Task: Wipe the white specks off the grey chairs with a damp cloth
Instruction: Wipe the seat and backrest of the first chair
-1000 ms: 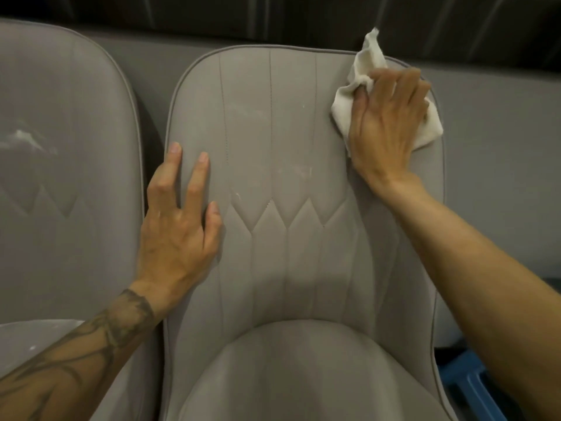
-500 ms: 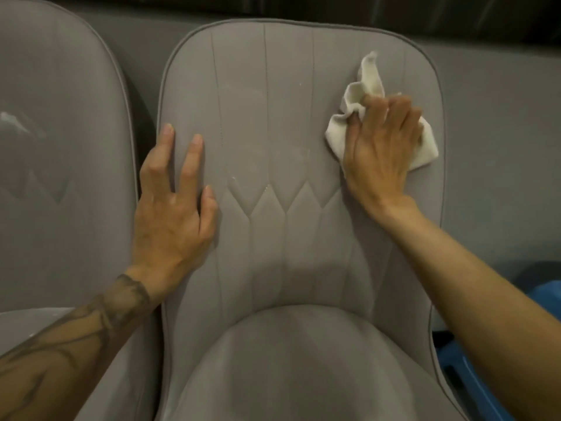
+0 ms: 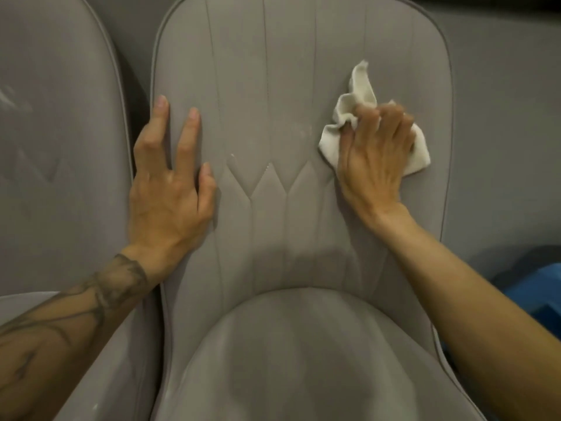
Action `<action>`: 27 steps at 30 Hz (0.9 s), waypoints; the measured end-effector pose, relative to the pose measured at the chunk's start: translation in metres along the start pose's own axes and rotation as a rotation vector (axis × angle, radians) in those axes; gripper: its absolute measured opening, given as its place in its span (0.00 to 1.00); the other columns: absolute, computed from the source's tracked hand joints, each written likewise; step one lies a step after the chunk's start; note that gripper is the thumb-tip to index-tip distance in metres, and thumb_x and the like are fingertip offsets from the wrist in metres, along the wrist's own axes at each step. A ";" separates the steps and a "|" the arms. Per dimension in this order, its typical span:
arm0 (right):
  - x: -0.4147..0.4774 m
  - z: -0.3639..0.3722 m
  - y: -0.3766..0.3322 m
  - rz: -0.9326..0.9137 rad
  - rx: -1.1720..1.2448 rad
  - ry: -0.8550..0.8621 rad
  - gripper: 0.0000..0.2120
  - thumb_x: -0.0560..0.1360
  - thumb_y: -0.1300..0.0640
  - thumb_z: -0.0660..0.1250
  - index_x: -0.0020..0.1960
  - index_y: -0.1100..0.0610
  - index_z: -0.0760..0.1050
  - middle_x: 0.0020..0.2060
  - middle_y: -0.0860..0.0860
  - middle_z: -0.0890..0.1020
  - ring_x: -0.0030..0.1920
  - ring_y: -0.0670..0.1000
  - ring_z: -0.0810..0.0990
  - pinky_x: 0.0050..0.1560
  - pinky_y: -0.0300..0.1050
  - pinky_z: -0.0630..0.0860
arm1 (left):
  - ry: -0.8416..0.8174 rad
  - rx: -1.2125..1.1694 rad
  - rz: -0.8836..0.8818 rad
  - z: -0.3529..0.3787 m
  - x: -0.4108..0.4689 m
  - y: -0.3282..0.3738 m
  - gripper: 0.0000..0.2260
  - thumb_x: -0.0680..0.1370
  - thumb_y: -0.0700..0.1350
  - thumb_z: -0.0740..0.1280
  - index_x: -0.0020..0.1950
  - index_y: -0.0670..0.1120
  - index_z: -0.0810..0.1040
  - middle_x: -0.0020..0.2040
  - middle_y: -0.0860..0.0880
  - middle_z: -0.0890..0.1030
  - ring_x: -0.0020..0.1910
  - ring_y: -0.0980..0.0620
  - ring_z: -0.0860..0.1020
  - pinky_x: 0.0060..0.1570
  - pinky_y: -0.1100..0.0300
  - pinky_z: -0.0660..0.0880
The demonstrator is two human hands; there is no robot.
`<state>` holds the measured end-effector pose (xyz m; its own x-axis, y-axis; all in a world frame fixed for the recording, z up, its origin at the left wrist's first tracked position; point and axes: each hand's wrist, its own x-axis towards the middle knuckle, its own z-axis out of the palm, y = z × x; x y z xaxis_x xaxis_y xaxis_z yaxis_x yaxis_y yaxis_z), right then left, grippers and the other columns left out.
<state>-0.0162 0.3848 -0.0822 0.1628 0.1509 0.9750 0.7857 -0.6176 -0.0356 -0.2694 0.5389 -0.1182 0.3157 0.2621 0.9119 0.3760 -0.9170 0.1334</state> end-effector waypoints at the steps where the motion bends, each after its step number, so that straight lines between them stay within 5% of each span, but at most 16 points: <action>1: -0.009 0.000 -0.003 0.010 0.002 -0.007 0.11 0.83 0.49 0.53 0.57 0.56 0.68 0.53 0.59 0.74 0.52 0.58 0.68 0.55 0.53 0.64 | 0.002 0.006 0.001 0.000 0.000 0.000 0.27 0.84 0.46 0.60 0.84 0.46 0.59 0.83 0.37 0.56 0.82 0.40 0.57 0.76 0.50 0.68; 5: -0.131 -0.016 -0.009 -0.288 0.066 -0.252 0.08 0.81 0.56 0.61 0.57 0.56 0.67 0.52 0.63 0.76 0.48 0.62 0.75 0.51 0.57 0.68 | -0.002 0.009 -0.005 -0.001 0.000 0.002 0.28 0.84 0.46 0.60 0.84 0.46 0.59 0.83 0.37 0.56 0.82 0.40 0.57 0.74 0.51 0.69; 8: -0.163 -0.021 0.006 -0.556 0.097 -0.427 0.15 0.76 0.56 0.70 0.58 0.53 0.68 0.54 0.57 0.71 0.50 0.60 0.74 0.52 0.54 0.68 | -0.001 0.005 -0.011 -0.002 0.000 0.003 0.28 0.84 0.45 0.61 0.84 0.46 0.60 0.83 0.37 0.56 0.82 0.40 0.58 0.69 0.47 0.74; 14: -0.107 -0.001 0.005 -0.188 0.083 -0.156 0.07 0.82 0.52 0.59 0.57 0.54 0.66 0.53 0.56 0.70 0.50 0.59 0.69 0.53 0.54 0.65 | 0.009 0.010 -0.004 0.001 0.000 0.000 0.27 0.84 0.46 0.60 0.84 0.47 0.59 0.83 0.37 0.56 0.83 0.42 0.57 0.70 0.56 0.71; 16: -0.142 -0.009 0.004 -0.238 0.075 -0.219 0.08 0.80 0.55 0.63 0.57 0.54 0.66 0.53 0.57 0.70 0.49 0.60 0.71 0.52 0.55 0.65 | 0.015 0.010 -0.005 0.002 -0.001 0.000 0.27 0.84 0.46 0.60 0.84 0.47 0.59 0.83 0.37 0.56 0.83 0.42 0.57 0.71 0.60 0.67; 20: -0.189 -0.028 0.016 -0.627 0.064 -0.502 0.10 0.77 0.58 0.62 0.58 0.53 0.69 0.53 0.58 0.74 0.47 0.60 0.75 0.51 0.53 0.67 | 0.014 0.015 -0.007 0.000 0.000 0.001 0.27 0.84 0.47 0.59 0.84 0.46 0.59 0.83 0.36 0.56 0.82 0.41 0.57 0.75 0.68 0.58; 24: -0.153 -0.014 0.016 -0.393 0.089 -0.364 0.09 0.79 0.55 0.63 0.58 0.53 0.69 0.54 0.57 0.71 0.49 0.60 0.71 0.52 0.54 0.65 | 0.029 0.014 0.005 0.002 0.000 0.000 0.27 0.84 0.47 0.59 0.84 0.47 0.59 0.83 0.37 0.56 0.82 0.42 0.58 0.71 0.55 0.71; 27: -0.171 -0.020 0.011 -0.374 0.082 -0.364 0.07 0.79 0.55 0.62 0.56 0.54 0.69 0.53 0.57 0.72 0.48 0.60 0.71 0.51 0.54 0.66 | 0.029 -0.002 -0.001 0.003 -0.002 -0.001 0.27 0.84 0.47 0.60 0.84 0.48 0.59 0.83 0.38 0.56 0.83 0.43 0.57 0.72 0.56 0.70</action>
<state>-0.0468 0.3366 -0.2447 0.0478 0.6163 0.7860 0.8717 -0.4100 0.2685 -0.2680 0.5401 -0.1211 0.2896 0.2541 0.9228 0.3748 -0.9172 0.1349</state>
